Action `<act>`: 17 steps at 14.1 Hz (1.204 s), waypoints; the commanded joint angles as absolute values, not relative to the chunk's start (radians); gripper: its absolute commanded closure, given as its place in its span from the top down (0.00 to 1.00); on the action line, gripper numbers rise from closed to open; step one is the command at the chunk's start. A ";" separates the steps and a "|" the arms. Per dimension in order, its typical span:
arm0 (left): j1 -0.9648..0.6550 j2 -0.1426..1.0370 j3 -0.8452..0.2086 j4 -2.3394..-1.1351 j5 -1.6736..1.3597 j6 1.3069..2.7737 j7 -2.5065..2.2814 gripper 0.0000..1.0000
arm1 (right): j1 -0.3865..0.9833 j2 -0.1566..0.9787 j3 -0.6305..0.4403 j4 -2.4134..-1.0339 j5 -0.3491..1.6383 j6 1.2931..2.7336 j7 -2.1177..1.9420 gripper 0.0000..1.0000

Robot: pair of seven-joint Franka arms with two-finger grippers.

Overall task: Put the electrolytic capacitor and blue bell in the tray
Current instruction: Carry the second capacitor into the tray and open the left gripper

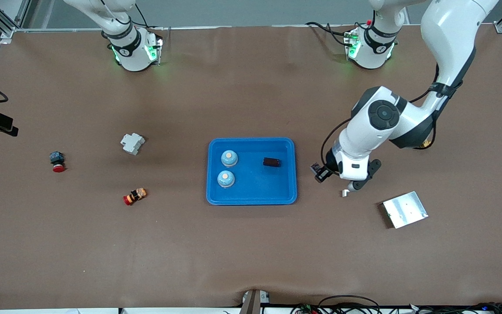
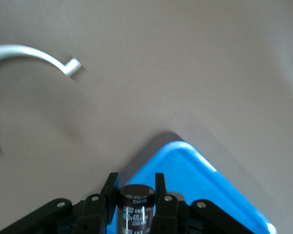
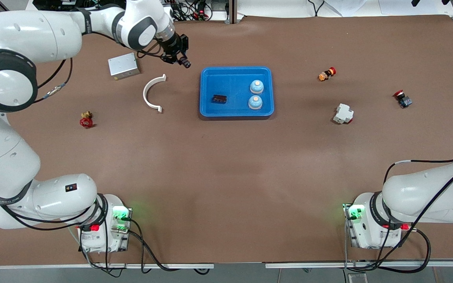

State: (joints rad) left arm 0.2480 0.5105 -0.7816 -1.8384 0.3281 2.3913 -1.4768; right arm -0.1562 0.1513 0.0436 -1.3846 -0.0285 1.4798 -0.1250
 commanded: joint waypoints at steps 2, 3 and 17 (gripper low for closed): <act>0.183 0.544 -0.776 -1.772 0.368 2.367 -1.679 0.00 | -0.160 0.121 0.043 -1.422 -0.038 1.480 -0.118 1.00; 0.163 0.545 -0.758 -1.769 0.374 2.365 -1.709 0.00 | -0.158 0.121 0.043 -1.422 -0.038 1.467 -0.117 1.00; -0.256 0.702 -0.455 -1.530 0.402 2.221 -2.273 0.00 | -0.163 0.127 0.044 -1.417 -0.020 1.473 -0.114 1.00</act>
State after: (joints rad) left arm -0.1656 0.6617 -0.5271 -1.5884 0.3725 2.2381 -2.1887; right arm -0.1614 0.1513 0.0400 -1.3962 -0.0255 1.4660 -0.1248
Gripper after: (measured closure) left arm 0.661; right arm 0.000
